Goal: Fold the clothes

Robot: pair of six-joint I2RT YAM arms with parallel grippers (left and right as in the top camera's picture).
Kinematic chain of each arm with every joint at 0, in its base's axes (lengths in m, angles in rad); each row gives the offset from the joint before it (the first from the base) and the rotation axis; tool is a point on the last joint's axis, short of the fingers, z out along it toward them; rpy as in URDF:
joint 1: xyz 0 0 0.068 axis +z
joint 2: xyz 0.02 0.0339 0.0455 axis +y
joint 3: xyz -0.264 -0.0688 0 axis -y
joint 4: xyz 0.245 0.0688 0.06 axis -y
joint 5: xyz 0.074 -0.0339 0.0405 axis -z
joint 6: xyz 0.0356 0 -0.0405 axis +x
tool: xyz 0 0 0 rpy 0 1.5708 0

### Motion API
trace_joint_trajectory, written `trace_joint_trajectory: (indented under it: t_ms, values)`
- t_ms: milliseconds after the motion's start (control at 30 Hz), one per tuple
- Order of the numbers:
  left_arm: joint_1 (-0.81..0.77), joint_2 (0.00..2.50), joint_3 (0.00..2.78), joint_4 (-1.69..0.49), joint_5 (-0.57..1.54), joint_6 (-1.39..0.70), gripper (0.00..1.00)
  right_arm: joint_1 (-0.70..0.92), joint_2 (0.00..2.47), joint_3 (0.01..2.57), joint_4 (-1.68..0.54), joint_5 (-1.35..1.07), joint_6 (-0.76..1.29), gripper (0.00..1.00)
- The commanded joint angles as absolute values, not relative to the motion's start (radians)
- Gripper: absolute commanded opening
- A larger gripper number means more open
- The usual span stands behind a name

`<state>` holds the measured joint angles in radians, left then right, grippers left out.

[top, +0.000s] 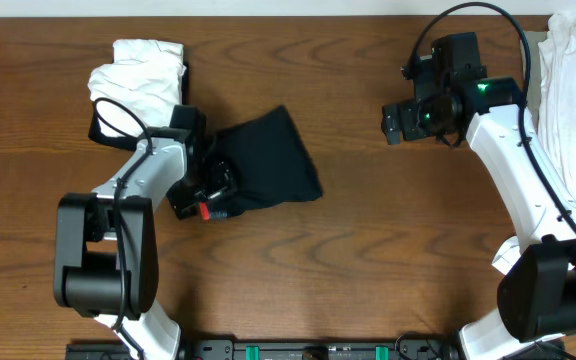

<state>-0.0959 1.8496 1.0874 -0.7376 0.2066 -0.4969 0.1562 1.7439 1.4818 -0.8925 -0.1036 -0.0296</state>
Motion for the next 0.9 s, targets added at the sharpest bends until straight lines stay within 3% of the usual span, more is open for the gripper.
trace_joint_trajectory:
  t_ms: [0, 67, 200, 267, 433, 867]
  values:
    - [-0.096, 1.897, 1.032, -0.745, 0.21, -0.492, 0.77, 0.152, 1.748, 1.475, -0.891, -0.101, -0.016, 0.99]
    - [-0.096, 1.897, 1.032, -0.745, 0.224, -0.492, 0.7, 0.152, 1.748, 1.475, -0.891, -0.101, -0.016, 0.99]
    - [-0.096, 1.897, 1.032, -0.742, 0.236, -0.492, 0.65, 0.152, 1.748, 1.475, -0.891, -0.101, -0.016, 0.99]
    - [-0.096, 1.897, 1.032, -0.742, 0.236, -0.492, 0.57, 0.152, 1.748, 1.475, -0.891, -0.101, -0.015, 0.99]
    - [-0.096, 1.897, 1.036, -0.743, 0.235, -0.492, 0.06, 0.152, 1.748, 1.475, -0.891, -0.101, -0.015, 0.99]
    - [-0.097, 1.844, 1.159, -0.778, 0.244, -0.437, 0.06, 0.152, 1.748, 1.475, -0.891, -0.101, -0.016, 0.99]
